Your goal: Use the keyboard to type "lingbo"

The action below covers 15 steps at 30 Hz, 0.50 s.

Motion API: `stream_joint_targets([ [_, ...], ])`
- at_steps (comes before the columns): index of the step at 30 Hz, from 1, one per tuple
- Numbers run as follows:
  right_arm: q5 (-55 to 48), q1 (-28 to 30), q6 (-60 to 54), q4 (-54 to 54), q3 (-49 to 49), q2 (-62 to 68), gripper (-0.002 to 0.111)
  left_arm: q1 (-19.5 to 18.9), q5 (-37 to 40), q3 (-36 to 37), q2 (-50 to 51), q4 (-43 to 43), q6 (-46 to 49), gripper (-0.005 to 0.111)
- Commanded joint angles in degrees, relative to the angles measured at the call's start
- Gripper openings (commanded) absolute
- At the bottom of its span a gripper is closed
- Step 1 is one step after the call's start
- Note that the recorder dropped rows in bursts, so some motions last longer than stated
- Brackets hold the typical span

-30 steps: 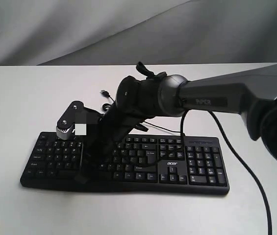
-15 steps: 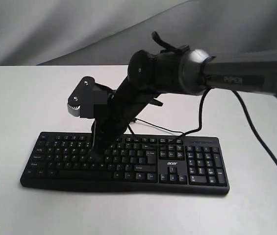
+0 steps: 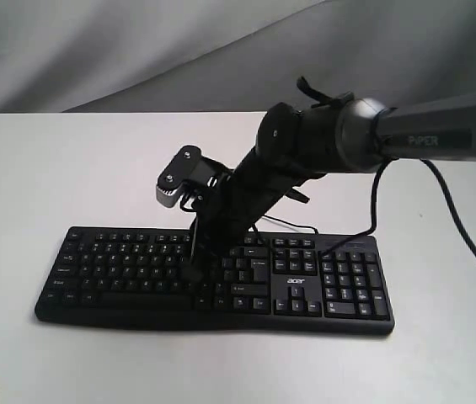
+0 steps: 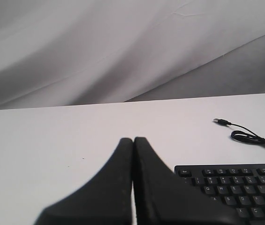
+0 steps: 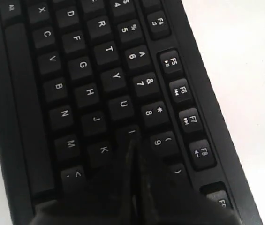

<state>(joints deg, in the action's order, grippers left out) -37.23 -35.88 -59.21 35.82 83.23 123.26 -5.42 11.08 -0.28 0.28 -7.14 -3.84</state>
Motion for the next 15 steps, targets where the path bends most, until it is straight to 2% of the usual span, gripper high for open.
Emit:
stream_joint_targets([
  [1,0.89,0.54,-0.93,1.33,-0.62,-0.49,0.000,0.31,-0.54,0.28,-0.28,-0.01,-0.12,0.001],
  [15,1.52,0.54,-2.05,2.54,-0.62,0.72,0.000,0.31,-0.54,0.28,-0.28,-0.01,-0.12,0.001],
])
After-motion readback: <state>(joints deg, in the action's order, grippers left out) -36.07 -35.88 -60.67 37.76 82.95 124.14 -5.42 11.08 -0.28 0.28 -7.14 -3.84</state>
